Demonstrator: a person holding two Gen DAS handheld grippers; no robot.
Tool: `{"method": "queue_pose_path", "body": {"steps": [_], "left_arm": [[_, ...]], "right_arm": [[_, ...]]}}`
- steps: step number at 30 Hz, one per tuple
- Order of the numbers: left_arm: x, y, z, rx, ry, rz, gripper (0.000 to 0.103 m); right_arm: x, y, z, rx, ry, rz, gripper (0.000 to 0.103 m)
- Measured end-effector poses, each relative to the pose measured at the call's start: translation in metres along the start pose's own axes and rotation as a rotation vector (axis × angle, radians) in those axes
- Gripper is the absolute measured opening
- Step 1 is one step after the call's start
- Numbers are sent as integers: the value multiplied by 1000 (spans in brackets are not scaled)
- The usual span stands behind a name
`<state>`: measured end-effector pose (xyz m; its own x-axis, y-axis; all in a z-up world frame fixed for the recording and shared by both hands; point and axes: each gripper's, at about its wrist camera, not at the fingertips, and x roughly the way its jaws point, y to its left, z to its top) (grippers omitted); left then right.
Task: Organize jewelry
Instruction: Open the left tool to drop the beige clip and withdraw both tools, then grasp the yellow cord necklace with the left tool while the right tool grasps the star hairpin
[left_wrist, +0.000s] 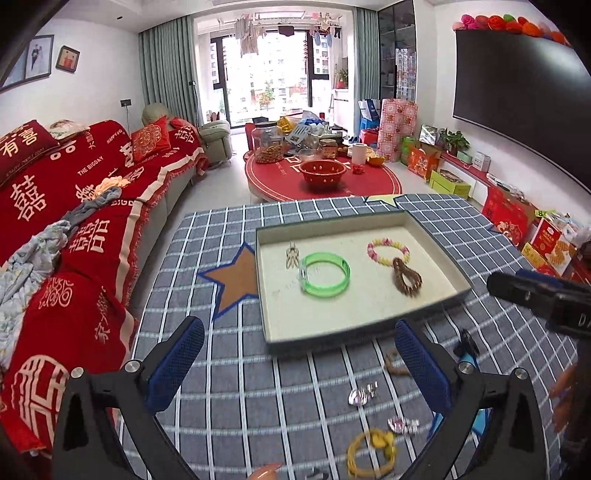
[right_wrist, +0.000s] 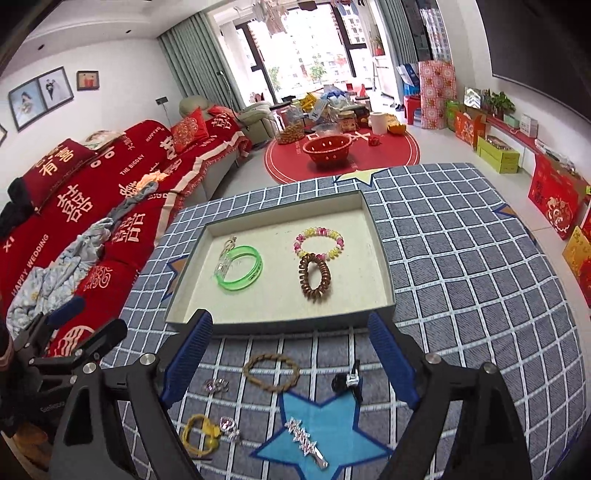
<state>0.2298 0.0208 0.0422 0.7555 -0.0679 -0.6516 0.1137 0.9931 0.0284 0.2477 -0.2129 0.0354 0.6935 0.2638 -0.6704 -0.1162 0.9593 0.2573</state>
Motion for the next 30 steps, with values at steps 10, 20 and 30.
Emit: {"method": "queue_pose_path", "body": {"steps": [10, 20, 30], "left_arm": [[-23, -2, -63, -3, 53, 4, 103], [-8, -21, -112, -6, 171, -48, 103], [19, -31, -119, -29, 241, -33, 103]], "right_arm": [[-32, 12, -38, -28, 33, -7, 88], [-20, 3, -94, -33, 187, -38, 88], [4, -11, -119, -78, 283, -137, 88]]}}
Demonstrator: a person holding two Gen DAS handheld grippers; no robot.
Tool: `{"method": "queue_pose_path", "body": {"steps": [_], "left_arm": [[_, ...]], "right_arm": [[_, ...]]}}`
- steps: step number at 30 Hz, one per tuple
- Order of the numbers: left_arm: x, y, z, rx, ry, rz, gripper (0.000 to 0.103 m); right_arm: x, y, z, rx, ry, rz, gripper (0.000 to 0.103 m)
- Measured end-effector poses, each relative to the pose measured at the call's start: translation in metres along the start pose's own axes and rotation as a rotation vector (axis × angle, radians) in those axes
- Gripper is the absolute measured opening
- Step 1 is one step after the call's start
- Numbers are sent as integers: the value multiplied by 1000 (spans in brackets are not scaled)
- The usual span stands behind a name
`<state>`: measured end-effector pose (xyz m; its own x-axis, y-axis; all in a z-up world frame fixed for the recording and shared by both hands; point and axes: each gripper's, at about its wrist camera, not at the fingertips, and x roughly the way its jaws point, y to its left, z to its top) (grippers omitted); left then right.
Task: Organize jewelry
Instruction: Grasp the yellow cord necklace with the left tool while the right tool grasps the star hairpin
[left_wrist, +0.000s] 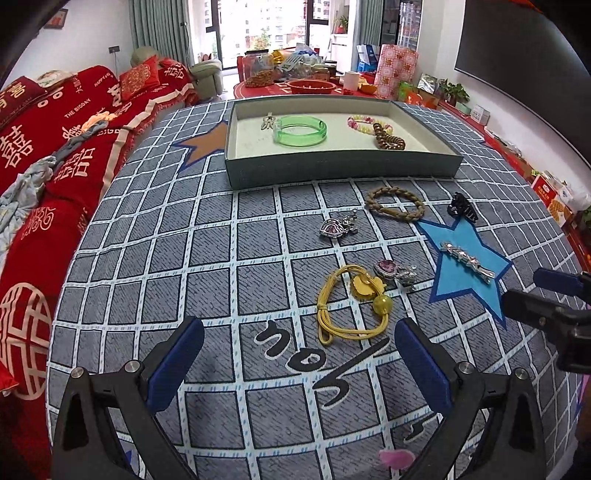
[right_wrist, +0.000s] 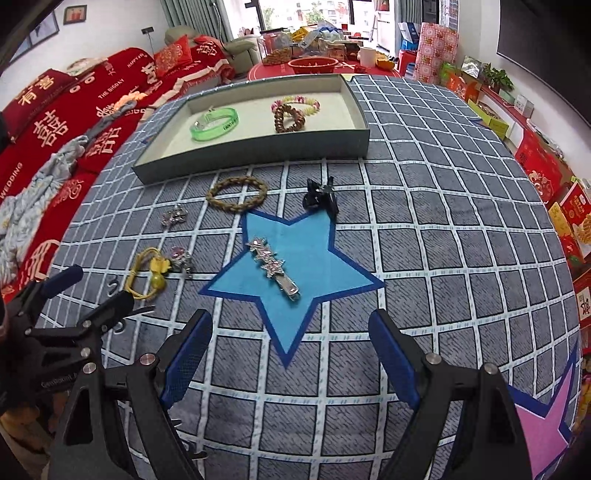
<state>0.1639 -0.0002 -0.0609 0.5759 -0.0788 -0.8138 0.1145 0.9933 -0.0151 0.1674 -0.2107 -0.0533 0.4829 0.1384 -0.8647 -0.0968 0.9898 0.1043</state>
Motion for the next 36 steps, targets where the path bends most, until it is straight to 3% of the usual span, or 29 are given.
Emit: {"method": "queue_pose_path", "body": {"steps": [15, 17, 22, 28, 32, 34, 35, 36], "left_arm": [[19, -10, 7, 18, 27, 2, 103], [23, -13, 8, 28, 37, 4, 103], [25, -15, 11, 31, 28, -13, 101], [22, -22, 14, 65, 16, -43, 75], [19, -26, 15, 86, 11, -64, 48], [18, -27, 15, 91, 9, -74, 38], [18, -26, 16, 91, 9, -79, 24], [18, -25, 16, 89, 12, -86, 18]], "right_arm": [[32, 8, 10, -53, 43, -53, 88], [34, 11, 12, -77, 38, -71, 86], [36, 20, 18, -125, 29, -78, 69], [35, 28, 20, -156, 28, -63, 47], [34, 32, 20, -164, 28, -52, 36], [33, 34, 19, -166, 28, -49, 24], [33, 35, 19, -166, 28, -48, 20], [32, 35, 19, -163, 26, -50, 16]]}}
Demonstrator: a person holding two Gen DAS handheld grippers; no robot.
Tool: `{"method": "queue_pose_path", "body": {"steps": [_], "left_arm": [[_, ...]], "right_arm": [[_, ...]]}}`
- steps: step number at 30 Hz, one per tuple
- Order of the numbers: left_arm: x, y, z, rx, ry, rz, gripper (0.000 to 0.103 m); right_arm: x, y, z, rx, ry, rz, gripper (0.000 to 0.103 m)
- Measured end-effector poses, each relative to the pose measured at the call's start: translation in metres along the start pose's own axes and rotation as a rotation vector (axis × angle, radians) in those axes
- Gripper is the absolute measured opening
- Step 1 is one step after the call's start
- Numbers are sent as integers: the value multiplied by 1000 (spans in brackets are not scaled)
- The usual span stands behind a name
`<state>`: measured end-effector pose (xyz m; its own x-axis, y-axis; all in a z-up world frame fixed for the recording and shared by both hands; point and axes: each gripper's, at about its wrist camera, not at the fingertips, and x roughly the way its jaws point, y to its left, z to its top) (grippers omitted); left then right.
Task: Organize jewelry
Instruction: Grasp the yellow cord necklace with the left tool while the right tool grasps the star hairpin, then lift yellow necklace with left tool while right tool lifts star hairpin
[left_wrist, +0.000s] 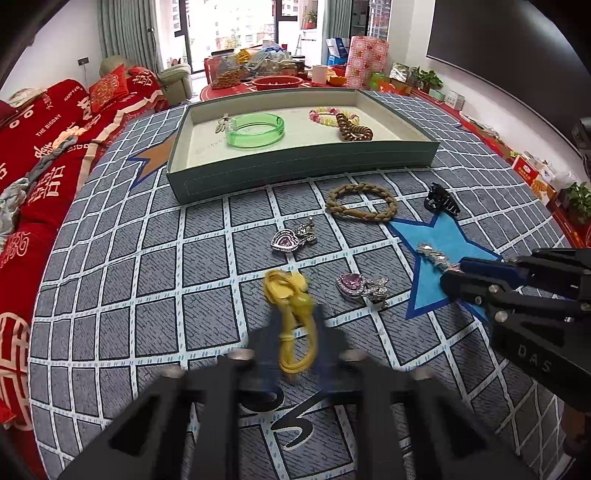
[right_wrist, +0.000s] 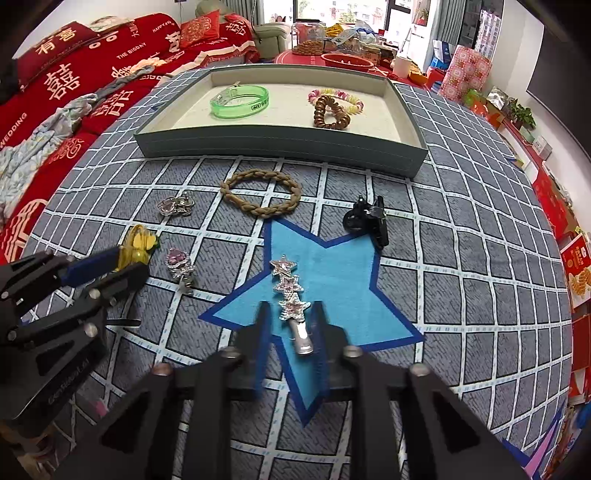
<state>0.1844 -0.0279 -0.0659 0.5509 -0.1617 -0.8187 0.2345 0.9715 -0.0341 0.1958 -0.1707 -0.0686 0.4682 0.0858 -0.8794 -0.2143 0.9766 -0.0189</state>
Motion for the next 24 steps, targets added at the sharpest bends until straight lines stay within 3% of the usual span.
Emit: {"method": "queue_pose_path", "body": {"steps": [11, 24], "left_arm": [[-29, 20, 1, -65, -47, -66, 18], [-60, 32, 17, -80, -116, -93, 18]], "right_arm": [[-20, -20, -8, 98, -44, 65, 16], [-49, -39, 0, 168, -112, 121, 16]]}}
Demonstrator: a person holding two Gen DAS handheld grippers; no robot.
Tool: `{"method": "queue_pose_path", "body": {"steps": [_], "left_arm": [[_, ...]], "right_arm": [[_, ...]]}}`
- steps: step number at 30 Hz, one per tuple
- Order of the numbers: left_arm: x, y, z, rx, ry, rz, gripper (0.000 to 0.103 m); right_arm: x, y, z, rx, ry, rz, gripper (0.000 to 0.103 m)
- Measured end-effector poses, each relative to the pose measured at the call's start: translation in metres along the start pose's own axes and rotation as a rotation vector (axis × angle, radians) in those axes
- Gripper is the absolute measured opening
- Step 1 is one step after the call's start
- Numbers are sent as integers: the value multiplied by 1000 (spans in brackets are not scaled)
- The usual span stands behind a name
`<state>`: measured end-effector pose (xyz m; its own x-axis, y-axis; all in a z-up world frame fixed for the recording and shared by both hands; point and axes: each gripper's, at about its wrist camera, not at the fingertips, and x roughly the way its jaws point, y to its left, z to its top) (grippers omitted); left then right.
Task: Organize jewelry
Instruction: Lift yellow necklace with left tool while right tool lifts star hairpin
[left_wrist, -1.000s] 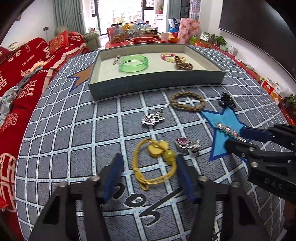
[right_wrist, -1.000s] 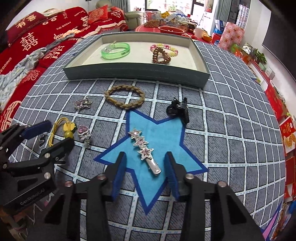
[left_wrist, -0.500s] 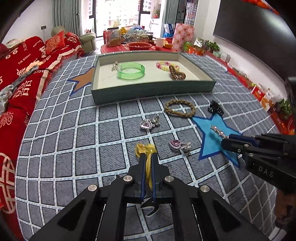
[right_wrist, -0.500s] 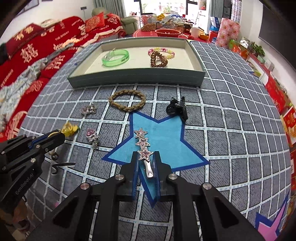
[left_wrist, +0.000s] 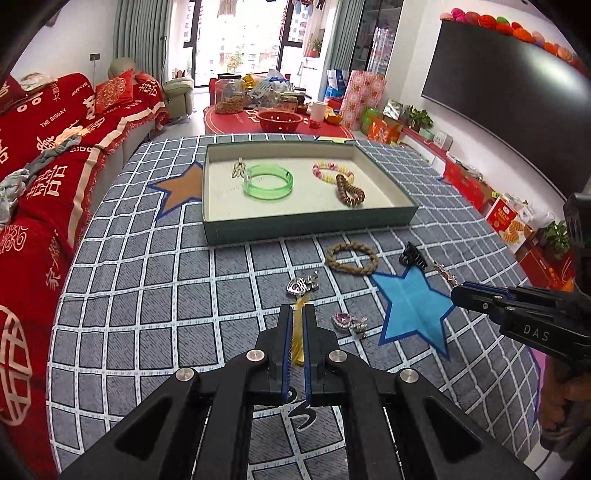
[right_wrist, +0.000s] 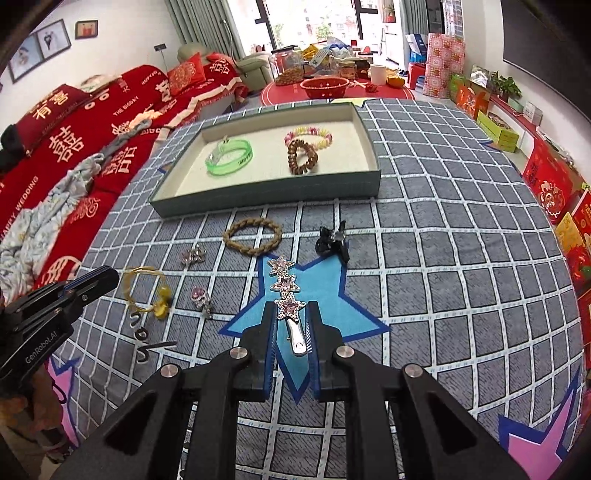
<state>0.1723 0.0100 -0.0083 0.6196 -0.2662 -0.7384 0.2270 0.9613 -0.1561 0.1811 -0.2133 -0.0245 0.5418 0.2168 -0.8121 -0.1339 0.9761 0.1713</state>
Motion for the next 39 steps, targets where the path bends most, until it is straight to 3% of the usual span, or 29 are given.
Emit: {"method": "queue_pose_path", "body": {"steps": [7, 12, 17, 18, 19, 20, 21, 22, 26, 34, 37, 38, 39], "left_arm": [[-2, 3, 3, -7, -2, 0, 18], [4, -1, -3, 10, 6, 82, 19], [11, 0, -11, -13, 39, 78, 19], [11, -1, -13, -10, 40, 89, 27], [12, -1, -15, -3, 45, 98, 45], [12, -1, -17, -4, 45, 106, 101], [9, -2, -19, -5, 29, 119, 103], [4, -4, -21, 5, -9, 135, 103], [9, -15, -21, 66, 5, 156, 103], [57, -29, -27, 127, 128, 122, 103], [63, -29, -29, 111, 144, 93, 93], [63, -28, -30, 105, 142, 89, 85], [61, -29, -30, 114, 131, 97, 69]], "right_arm": [[-1, 4, 2, -6, -4, 17, 16], [0, 3, -1, 2, 0, 25, 16], [-1, -1, -4, 11, 3, 32, 16], [-2, -2, -5, 15, 3, 33, 16], [-2, -3, -5, 20, 3, 35, 16], [-2, -4, -6, 25, 3, 38, 16], [-3, -5, -7, 31, 4, 41, 16], [-3, -7, -7, 38, 6, 45, 16], [-2, -10, -8, 53, 10, 47, 16], [-4, -8, -13, 56, 16, 48, 16], [-4, -9, -14, 56, 15, 49, 16], [-4, -8, -14, 57, 15, 49, 16], [-4, -8, -14, 56, 14, 47, 16]]}}
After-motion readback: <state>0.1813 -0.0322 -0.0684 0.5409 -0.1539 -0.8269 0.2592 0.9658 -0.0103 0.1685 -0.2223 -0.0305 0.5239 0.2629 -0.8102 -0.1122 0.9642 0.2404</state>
